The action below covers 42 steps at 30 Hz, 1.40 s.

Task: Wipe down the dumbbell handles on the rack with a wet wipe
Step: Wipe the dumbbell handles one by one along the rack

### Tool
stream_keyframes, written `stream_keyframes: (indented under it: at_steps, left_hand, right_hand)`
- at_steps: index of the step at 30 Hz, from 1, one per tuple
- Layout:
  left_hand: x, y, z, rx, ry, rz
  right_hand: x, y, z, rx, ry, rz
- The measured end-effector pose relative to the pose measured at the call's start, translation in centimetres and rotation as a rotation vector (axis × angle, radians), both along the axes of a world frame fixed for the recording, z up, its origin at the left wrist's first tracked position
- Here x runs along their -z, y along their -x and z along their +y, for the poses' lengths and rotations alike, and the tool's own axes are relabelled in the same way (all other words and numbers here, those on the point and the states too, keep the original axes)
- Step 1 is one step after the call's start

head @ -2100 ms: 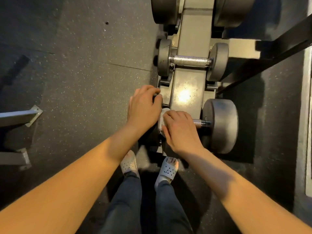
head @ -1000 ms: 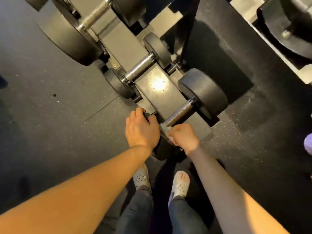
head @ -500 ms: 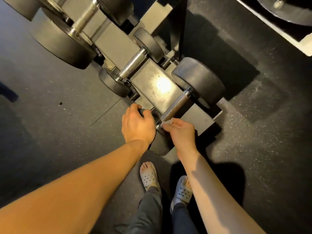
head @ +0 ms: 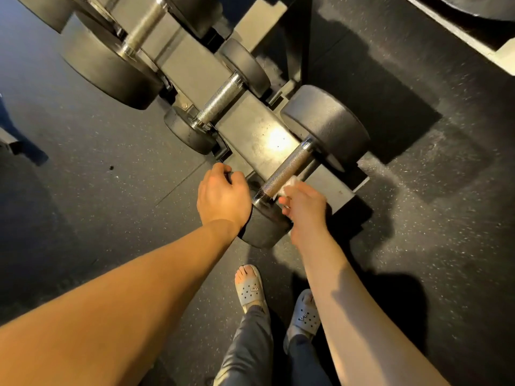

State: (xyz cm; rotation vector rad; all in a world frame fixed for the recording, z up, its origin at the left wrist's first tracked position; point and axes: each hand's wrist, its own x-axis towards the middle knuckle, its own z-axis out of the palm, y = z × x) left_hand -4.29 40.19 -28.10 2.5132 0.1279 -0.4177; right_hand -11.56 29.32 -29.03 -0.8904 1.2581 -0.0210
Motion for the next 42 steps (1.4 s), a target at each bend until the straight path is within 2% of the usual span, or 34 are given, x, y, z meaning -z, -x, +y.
stream_keyframes:
  at_steps: [3,5,7,9,11,13,14,15,17,19,20,21,24,28,31,35,37,39,42]
  left_hand:
    - [-0.1,0.1,-0.1,-0.001,0.000,-0.003]
    - [-0.2,0.1,-0.2,-0.001,-0.001,-0.008]
    - [-0.2,0.1,-0.2,-0.004,-0.007,-0.010]
    - [-0.3,0.1,-0.2,-0.007,-0.006,-0.005]
    - [-0.3,0.1,-0.2,-0.011,-0.010,0.001]
    - [-0.3,0.0,-0.2,-0.017,-0.013,0.007]
    - [-0.3,0.0,-0.2,-0.019,-0.013,0.010]
    - [-0.3,0.0,-0.2,-0.020,-0.012,0.011]
    - [-0.2,-0.1,-0.2,-0.019,-0.013,0.014]
    - [-0.1,-0.1,-0.1,-0.012,-0.008,0.013]
    - [-0.1,-0.1,0.0,-0.008,-0.004,0.011]
    - [-0.1,-0.1,0.0,-0.008,0.001,0.009]
    - [0.1,-0.1,0.0,-0.023,0.006,0.006]
    - [0.4,-0.1,0.1,-0.026,0.014,0.009]
    - [0.4,-0.1,0.1,-0.025,0.021,0.008]
    - [0.4,-0.1,0.1,-0.013,0.026,0.010]
    - [0.3,-0.1,0.2,-0.011,0.025,0.008]
    - [0.3,-0.2,0.2,-0.009,0.021,0.006]
    - [0.3,-0.2,0.2,-0.007,0.017,0.003]
  right_hand:
    - [0.8,0.8,0.8,-0.355,0.180,0.066]
    - [0.5,0.8,0.2,-0.512,0.261,0.073]
    - [-0.4,0.7,-0.6,-0.547,0.307,0.043]
    - [-1.0,0.3,-0.5,-0.473,0.392,-0.014]
    - [-1.1,0.1,0.4,-0.548,0.646,-0.047]
    - [-0.6,-0.2,0.8,-0.779,1.022,-0.141]
    - [-0.6,-0.7,0.5,-0.918,1.145,-0.206]
    - [-1.0,-1.5,-0.1,-1.088,1.207,-0.238]
    - [-2.2,-3.5,-1.3,-1.458,1.326,-0.181]
    - [-3.0,-5.0,-1.7,-1.636,1.471,-0.086]
    - [-3.2,-5.3,-1.8,-1.611,1.531,-0.075]
    - [-3.4,-5.1,-2.1,-1.497,1.565,-0.077]
    - [-2.2,-2.3,-3.0,-1.087,1.466,-0.025]
    - [-1.2,0.6,-0.4,-0.819,1.003,0.070]
    - [-0.4,0.9,1.2,-0.673,0.747,0.098]
    - [-0.3,-0.9,-1.5,0.057,0.323,-0.007]
    - [-0.2,-2.3,-3.0,0.316,0.132,-0.051]
    - [0.1,-3.1,-3.1,0.404,0.029,-0.080]
    - [0.7,-1.7,-1.2,0.142,0.086,0.009]
